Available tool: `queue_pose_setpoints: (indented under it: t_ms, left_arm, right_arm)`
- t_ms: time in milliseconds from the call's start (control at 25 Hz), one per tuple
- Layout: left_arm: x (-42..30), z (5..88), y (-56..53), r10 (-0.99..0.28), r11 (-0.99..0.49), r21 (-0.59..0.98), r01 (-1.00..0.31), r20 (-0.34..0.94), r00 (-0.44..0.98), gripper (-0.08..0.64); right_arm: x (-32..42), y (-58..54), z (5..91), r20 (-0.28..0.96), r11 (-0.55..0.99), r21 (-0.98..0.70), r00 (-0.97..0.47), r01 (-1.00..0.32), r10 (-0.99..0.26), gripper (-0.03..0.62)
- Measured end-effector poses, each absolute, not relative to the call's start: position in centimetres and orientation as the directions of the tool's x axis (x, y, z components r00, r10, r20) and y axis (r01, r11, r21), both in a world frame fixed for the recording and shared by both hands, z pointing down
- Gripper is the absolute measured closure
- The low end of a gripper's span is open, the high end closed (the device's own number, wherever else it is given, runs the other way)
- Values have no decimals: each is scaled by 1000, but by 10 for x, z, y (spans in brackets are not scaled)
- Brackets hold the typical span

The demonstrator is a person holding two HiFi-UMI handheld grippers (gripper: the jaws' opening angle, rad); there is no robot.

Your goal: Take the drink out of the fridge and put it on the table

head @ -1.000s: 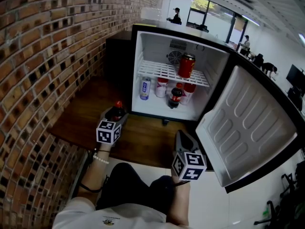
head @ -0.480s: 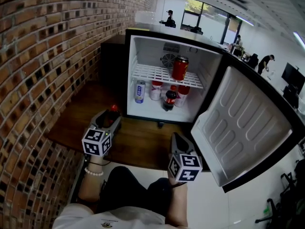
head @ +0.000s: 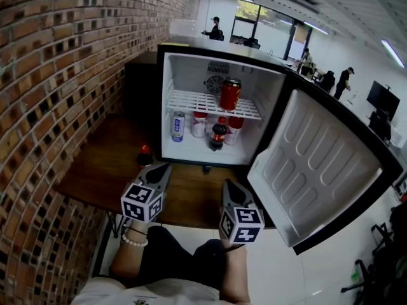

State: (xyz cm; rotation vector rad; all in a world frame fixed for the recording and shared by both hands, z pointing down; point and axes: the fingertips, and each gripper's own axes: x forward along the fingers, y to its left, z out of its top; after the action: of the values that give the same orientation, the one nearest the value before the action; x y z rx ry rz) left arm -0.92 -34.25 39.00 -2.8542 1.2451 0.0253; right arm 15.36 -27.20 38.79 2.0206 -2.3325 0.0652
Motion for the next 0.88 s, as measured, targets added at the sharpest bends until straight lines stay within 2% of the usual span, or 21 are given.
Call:
queue_pose_setpoints:
  t_ms: [480, 880]
  left_arm:
    - [73, 389, -319, -621, -784, 19, -621, 1, 784, 559]
    - [64, 396, -326, -662, -748, 44, -662, 25, 749, 560]
  right_arm:
    - [153, -273, 387, 75, 136, 20, -135, -990, -988, 580]
    - [150, -277, 385, 87, 147, 40, -143, -988, -986, 580]
